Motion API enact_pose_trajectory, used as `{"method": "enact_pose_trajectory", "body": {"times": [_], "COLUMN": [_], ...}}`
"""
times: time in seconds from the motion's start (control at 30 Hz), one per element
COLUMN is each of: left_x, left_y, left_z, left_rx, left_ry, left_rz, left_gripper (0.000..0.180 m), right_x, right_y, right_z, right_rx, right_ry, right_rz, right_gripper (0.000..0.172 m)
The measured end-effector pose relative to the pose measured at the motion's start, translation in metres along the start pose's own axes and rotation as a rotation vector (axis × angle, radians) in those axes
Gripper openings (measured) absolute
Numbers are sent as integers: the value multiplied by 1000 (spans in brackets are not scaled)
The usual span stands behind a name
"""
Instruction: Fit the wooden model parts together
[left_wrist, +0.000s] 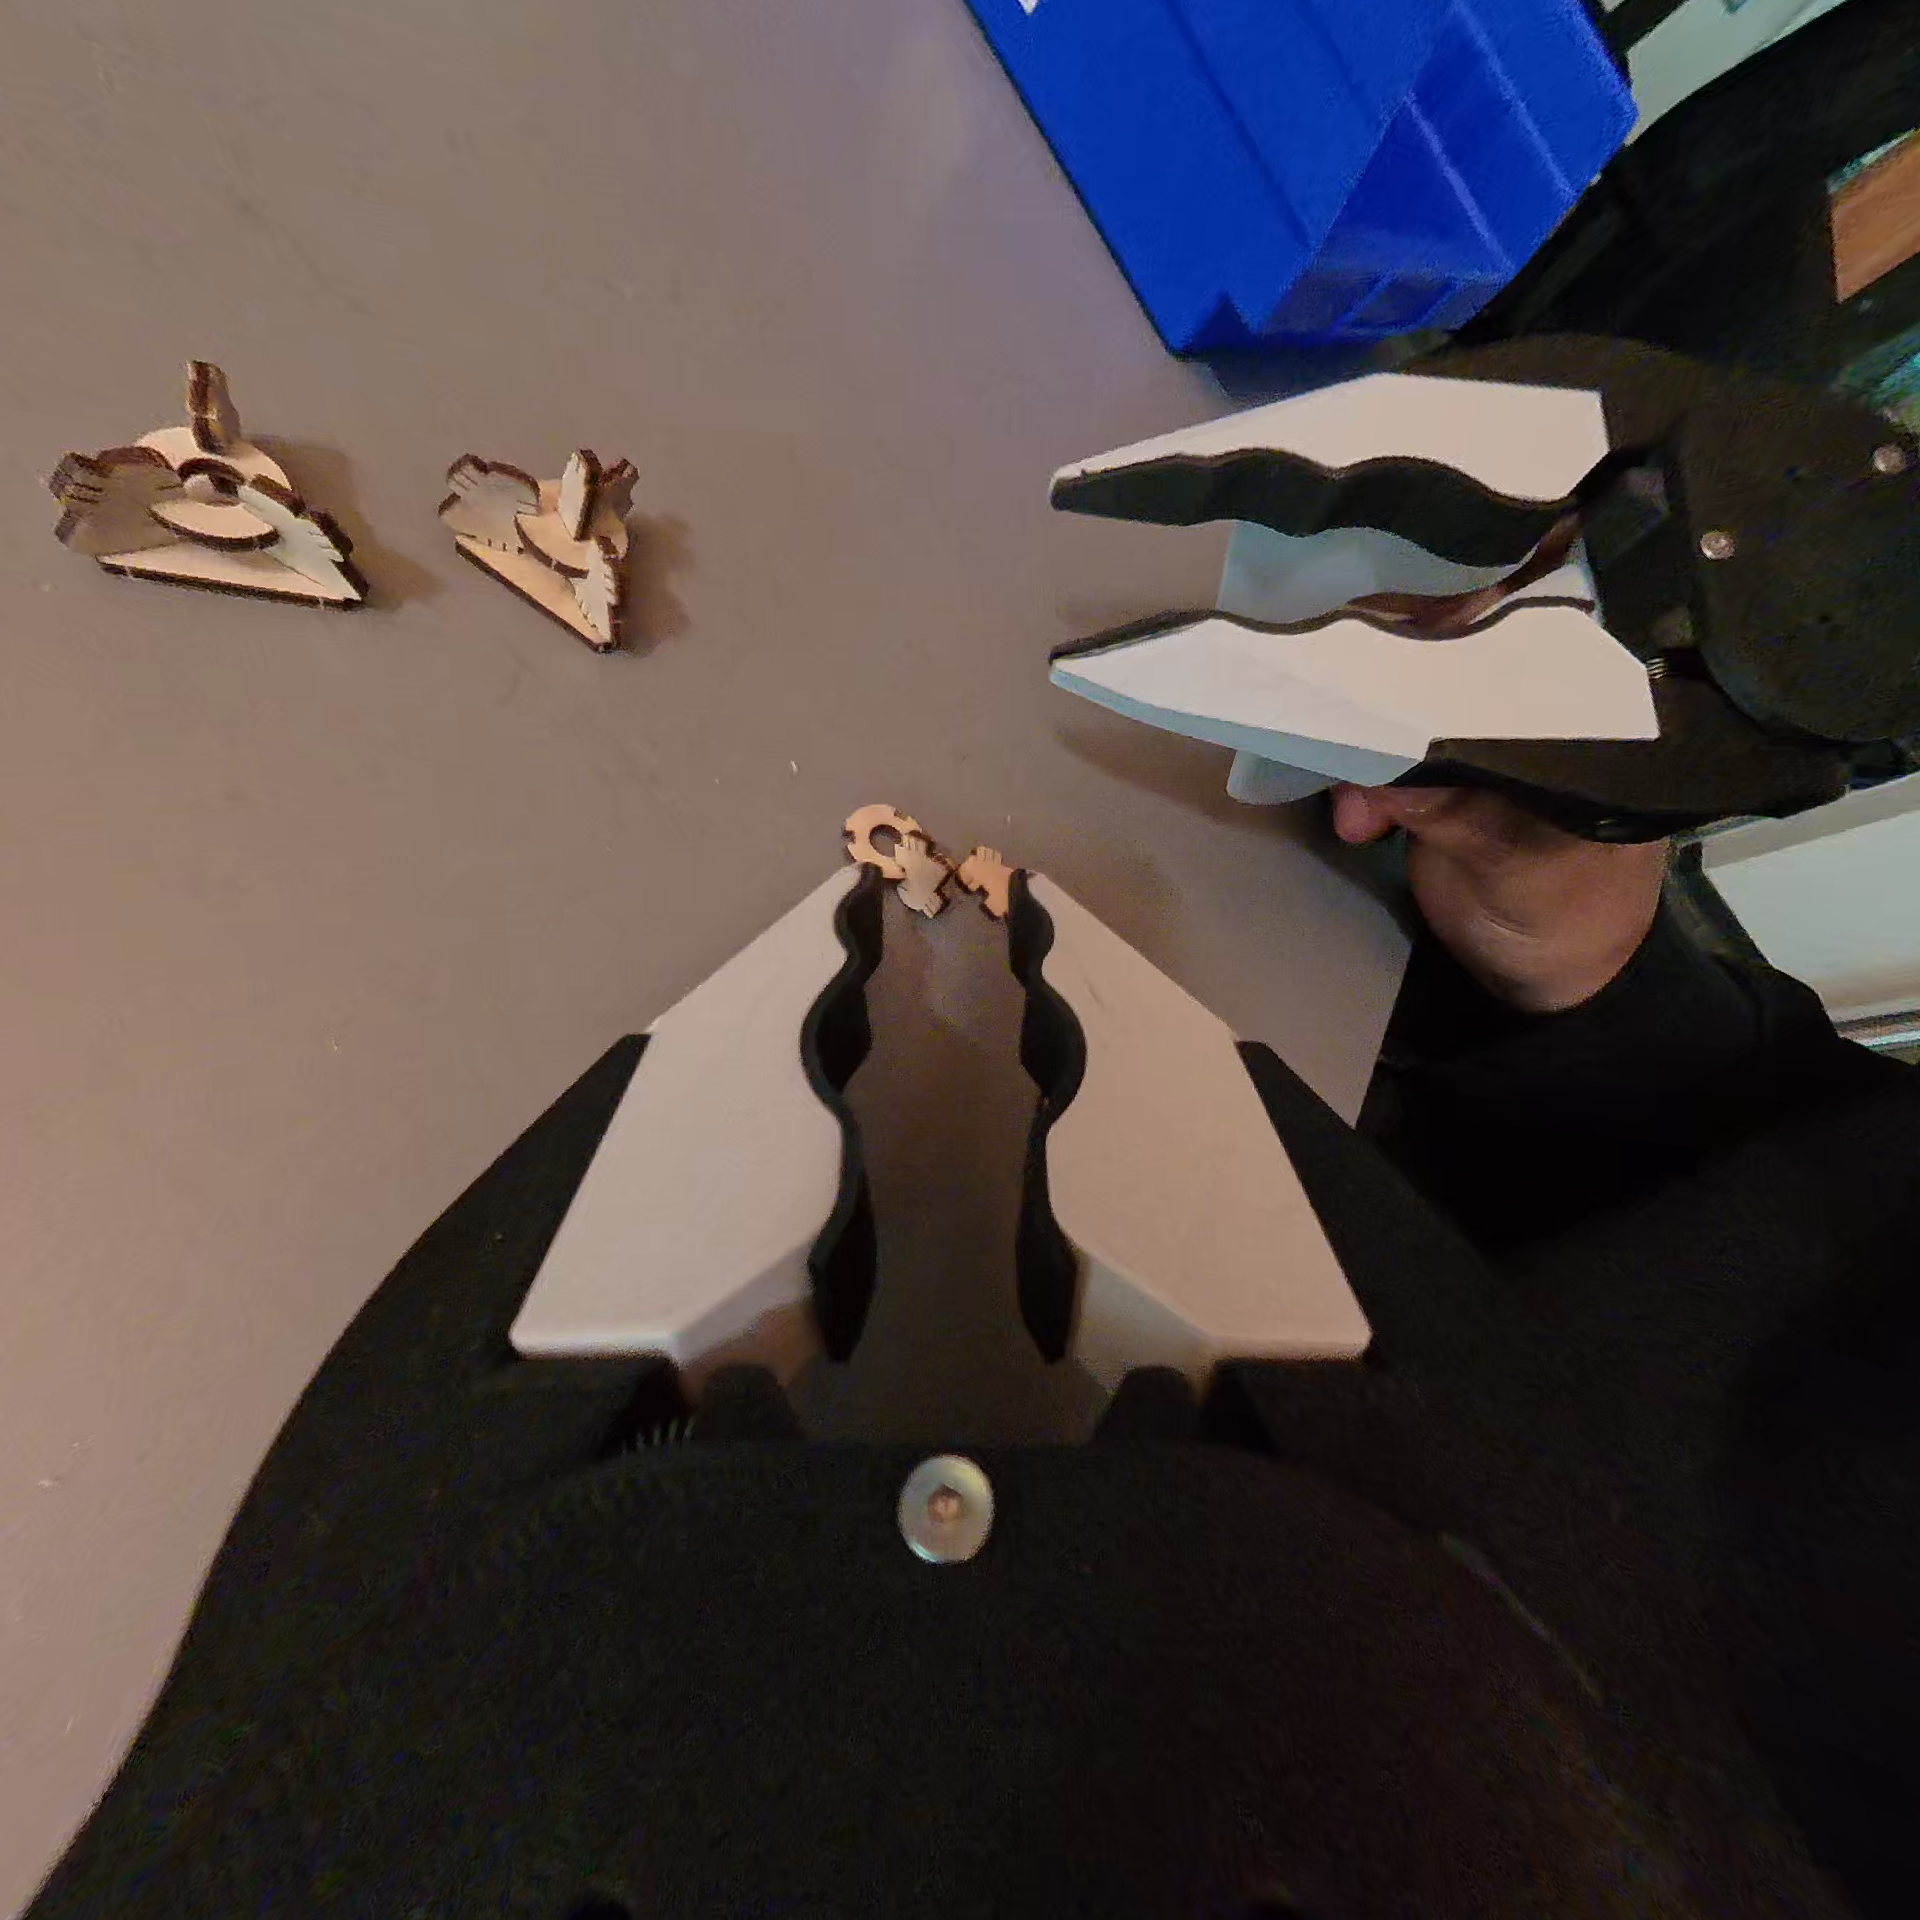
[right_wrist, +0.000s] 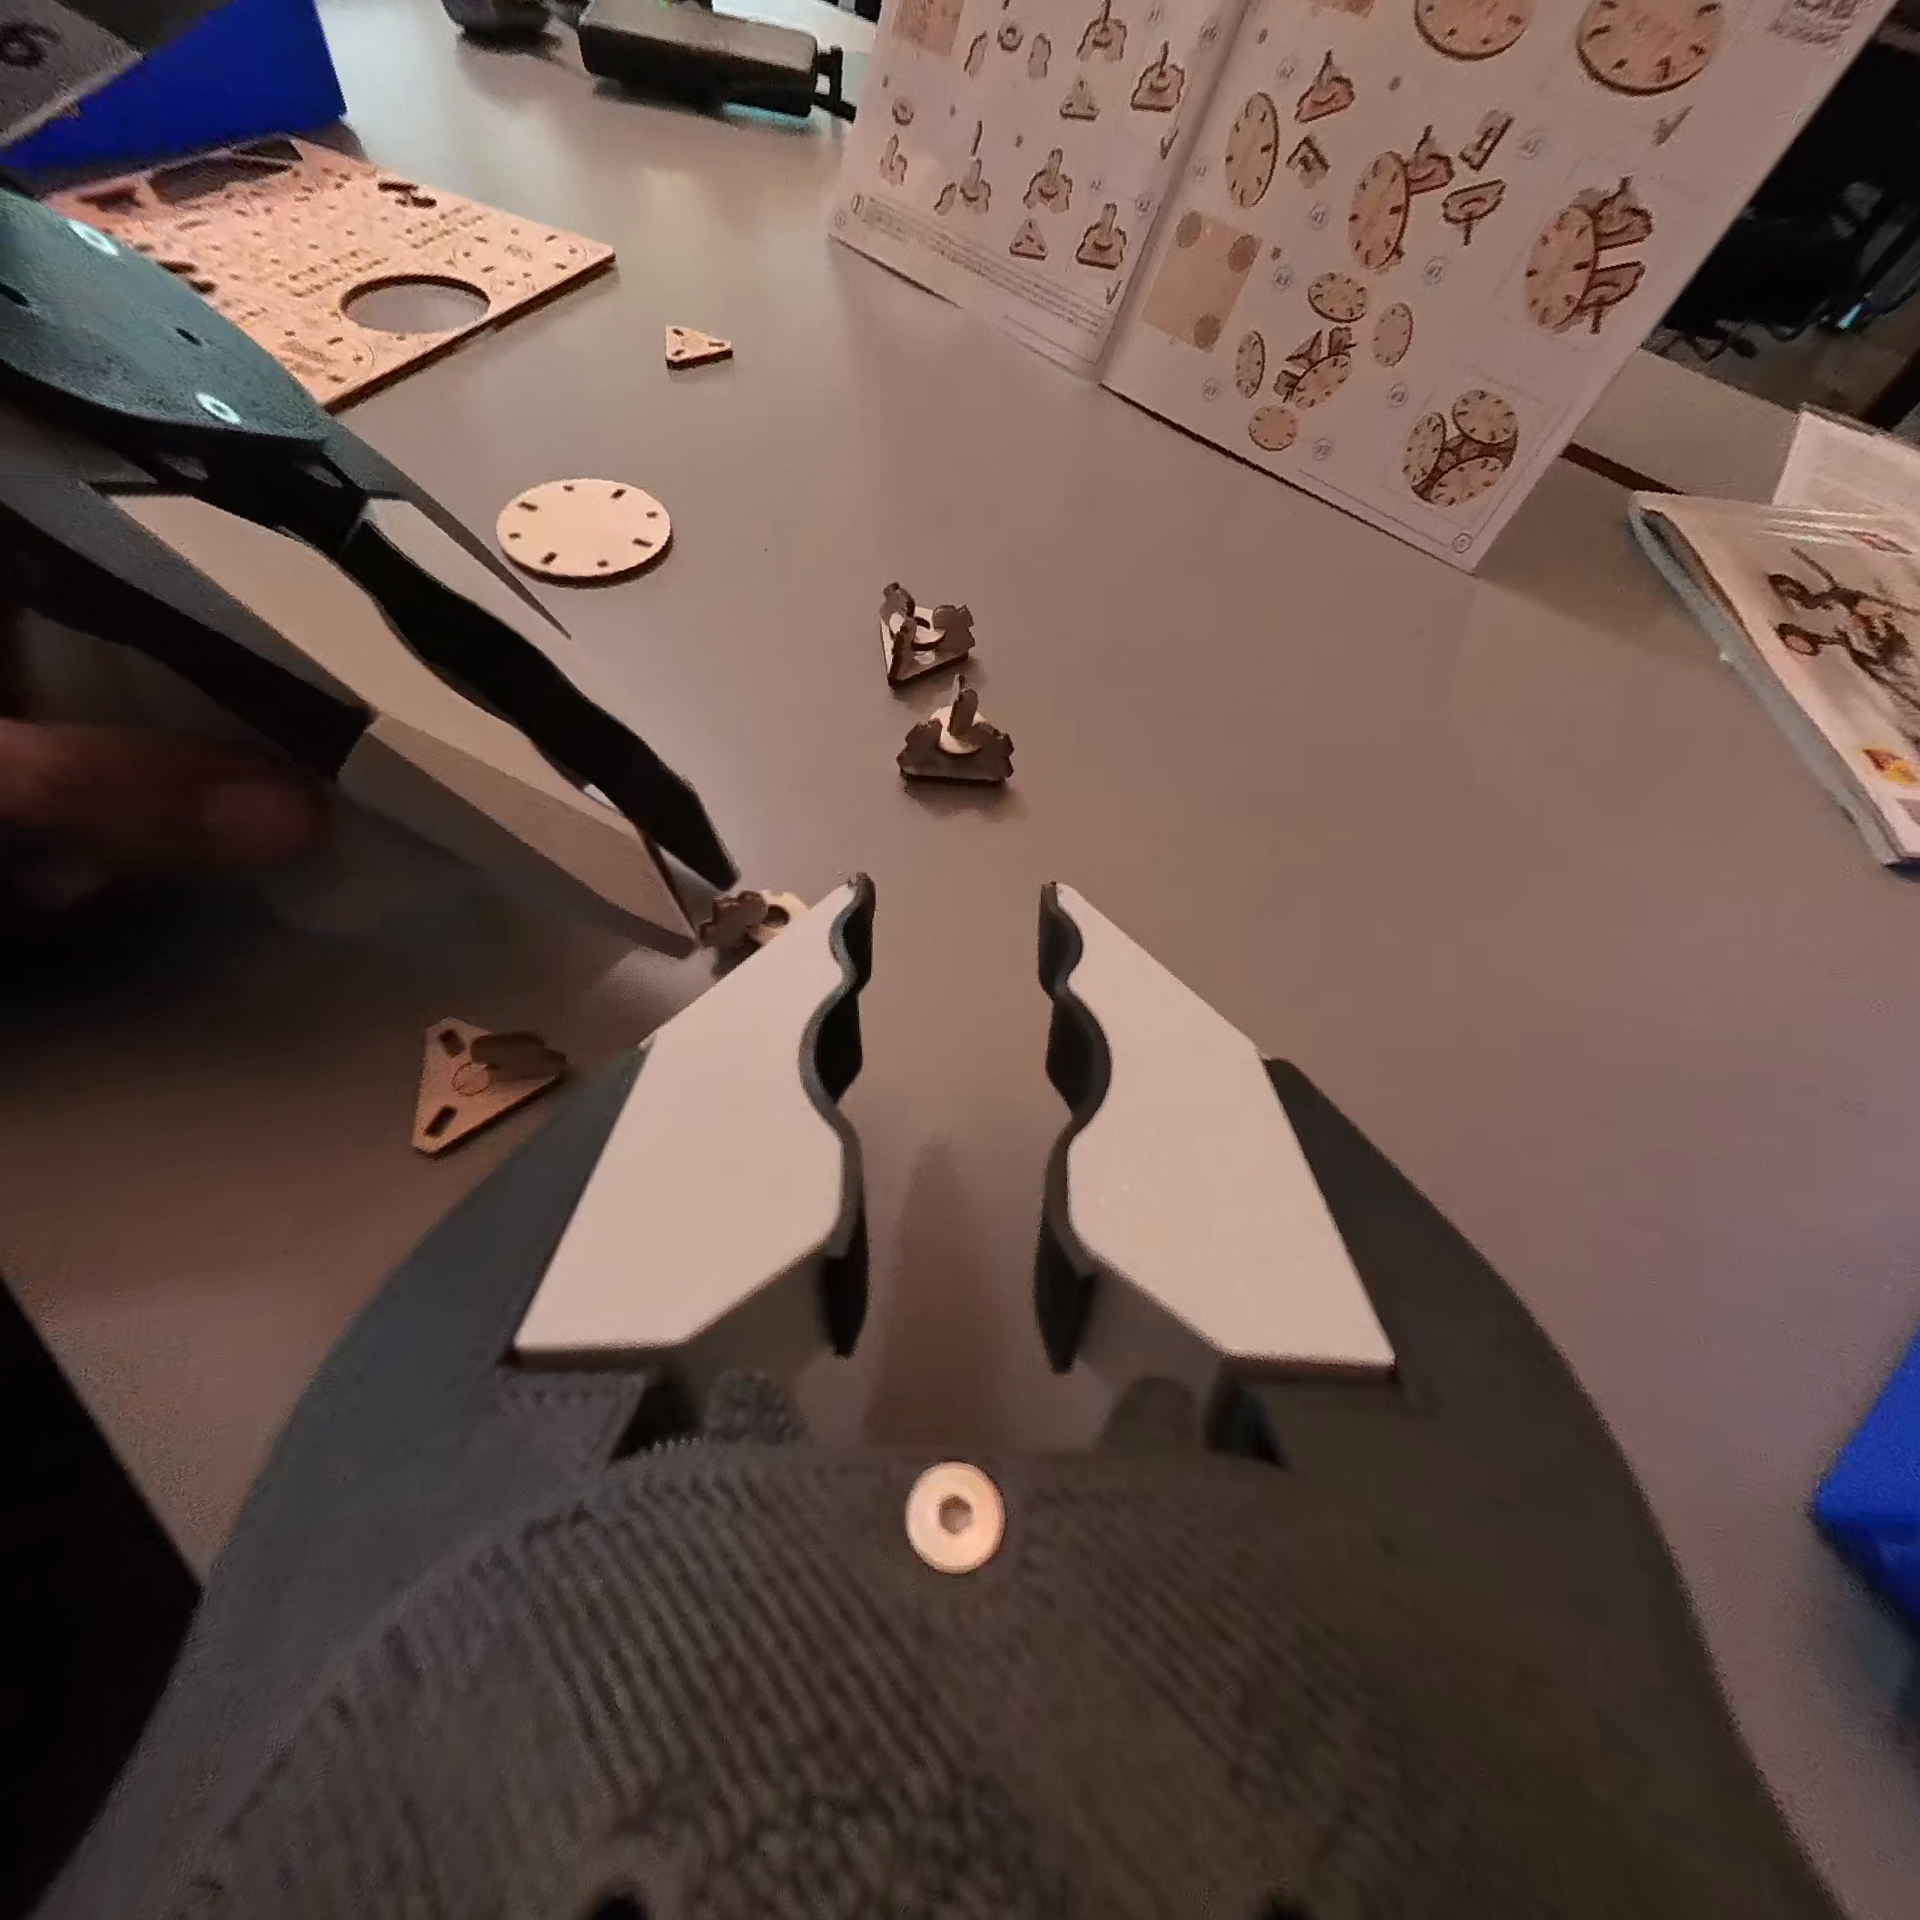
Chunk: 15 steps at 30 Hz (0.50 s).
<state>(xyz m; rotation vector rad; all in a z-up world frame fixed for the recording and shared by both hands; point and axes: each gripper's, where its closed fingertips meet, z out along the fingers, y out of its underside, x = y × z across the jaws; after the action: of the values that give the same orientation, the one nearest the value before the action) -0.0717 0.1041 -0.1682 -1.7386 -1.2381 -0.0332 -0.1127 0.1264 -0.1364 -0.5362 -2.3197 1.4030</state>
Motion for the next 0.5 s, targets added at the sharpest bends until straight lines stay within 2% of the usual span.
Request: {"method": "enact_pose_trajectory", "body": {"times": [0.13,0.3,0.5], "left_x": [-3,-7,4], "left_y": [2,-3,-3], "left_z": [1,-10,-35], "left_rx": [-19,50,177], "left_ry": [-4,6,94], "left_rz": [-24,-67,-148], "left_gripper": [2,2,2], "right_x": [2,2,-6], "right_y": [-4,-10,-12], "right_z": [4,-2,-4], "right_rx": [17,71,87], "right_ry": [-24,-59,-112], "right_rz": [7,51,35], "right_gripper": [29,28,29]}}
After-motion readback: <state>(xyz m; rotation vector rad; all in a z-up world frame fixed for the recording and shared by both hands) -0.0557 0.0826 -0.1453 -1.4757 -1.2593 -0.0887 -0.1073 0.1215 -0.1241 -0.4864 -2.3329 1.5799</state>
